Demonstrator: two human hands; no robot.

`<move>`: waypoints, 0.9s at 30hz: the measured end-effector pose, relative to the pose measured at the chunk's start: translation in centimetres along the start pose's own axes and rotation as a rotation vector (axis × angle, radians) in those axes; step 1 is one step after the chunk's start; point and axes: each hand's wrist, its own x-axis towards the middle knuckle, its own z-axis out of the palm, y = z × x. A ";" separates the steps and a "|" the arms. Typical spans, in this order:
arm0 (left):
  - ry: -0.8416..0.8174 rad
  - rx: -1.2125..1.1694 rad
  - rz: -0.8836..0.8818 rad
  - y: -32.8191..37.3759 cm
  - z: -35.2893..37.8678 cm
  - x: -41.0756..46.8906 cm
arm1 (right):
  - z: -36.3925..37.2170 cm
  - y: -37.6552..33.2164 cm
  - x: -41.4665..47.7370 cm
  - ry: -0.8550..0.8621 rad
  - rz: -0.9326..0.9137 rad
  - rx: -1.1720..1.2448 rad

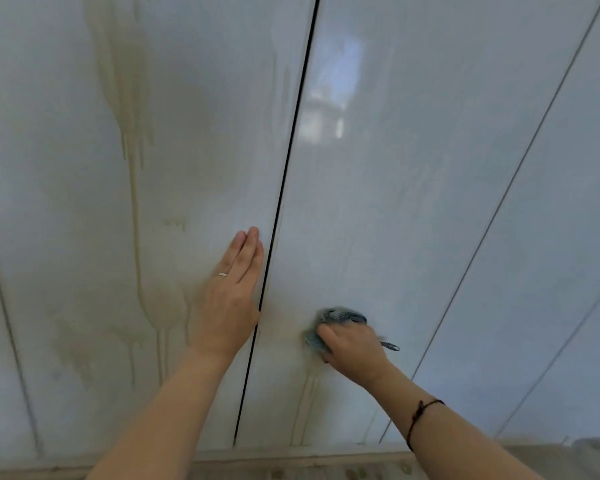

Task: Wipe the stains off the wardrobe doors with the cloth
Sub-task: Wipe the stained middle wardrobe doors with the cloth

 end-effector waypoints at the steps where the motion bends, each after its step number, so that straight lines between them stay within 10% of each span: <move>1: 0.019 0.010 -0.007 -0.1 0.2 -0.3 | -0.7 0.0 0.4 -0.001 0.126 0.013; 6: -0.006 0.039 0.029 -0.7 1.4 -2.9 | -7.7 -0.5 12.6 0.410 0.759 0.317; 11: -0.016 0.039 0.068 -1.7 1.3 -3.2 | -3.3 -4.8 12.4 0.345 0.462 0.287; 18: -0.002 0.092 0.079 -1.6 2.1 -3.7 | 8.8 -10.9 -1.5 -0.364 0.067 0.231; 27: 0.044 0.098 0.061 -1.2 2.6 -3.4 | 3.5 -7.8 5.8 0.170 0.428 0.248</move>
